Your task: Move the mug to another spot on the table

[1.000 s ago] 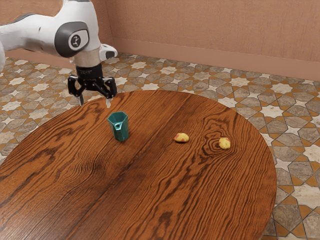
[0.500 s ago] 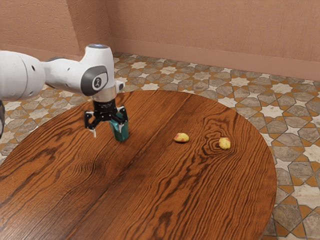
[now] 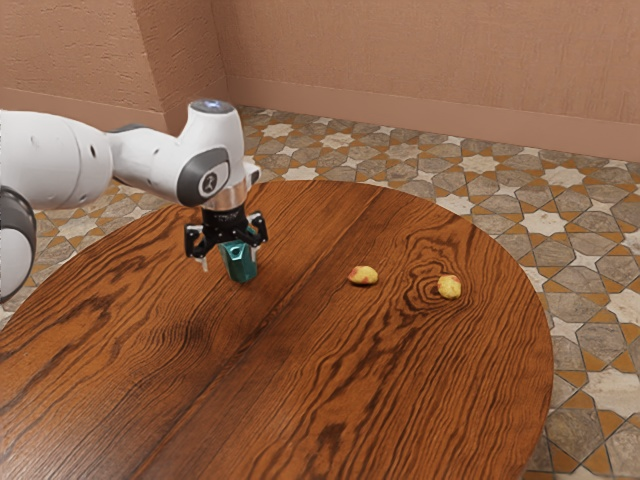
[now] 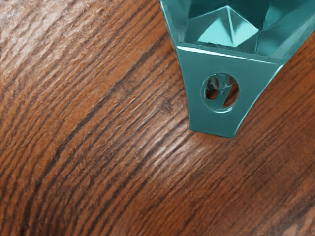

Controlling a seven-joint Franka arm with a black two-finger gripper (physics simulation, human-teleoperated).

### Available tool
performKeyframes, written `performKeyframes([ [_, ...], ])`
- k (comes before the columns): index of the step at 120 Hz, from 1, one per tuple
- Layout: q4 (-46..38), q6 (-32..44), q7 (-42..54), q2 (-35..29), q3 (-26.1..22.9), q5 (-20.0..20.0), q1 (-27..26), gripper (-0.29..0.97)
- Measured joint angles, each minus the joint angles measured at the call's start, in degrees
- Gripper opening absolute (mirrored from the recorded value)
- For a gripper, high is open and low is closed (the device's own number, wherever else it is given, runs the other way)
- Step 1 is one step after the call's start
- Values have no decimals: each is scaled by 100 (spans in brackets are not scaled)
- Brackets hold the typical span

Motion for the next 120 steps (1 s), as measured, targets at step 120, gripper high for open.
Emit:
performKeyframes([
  [120,531,785,309,863,-2,146,239,68],
])
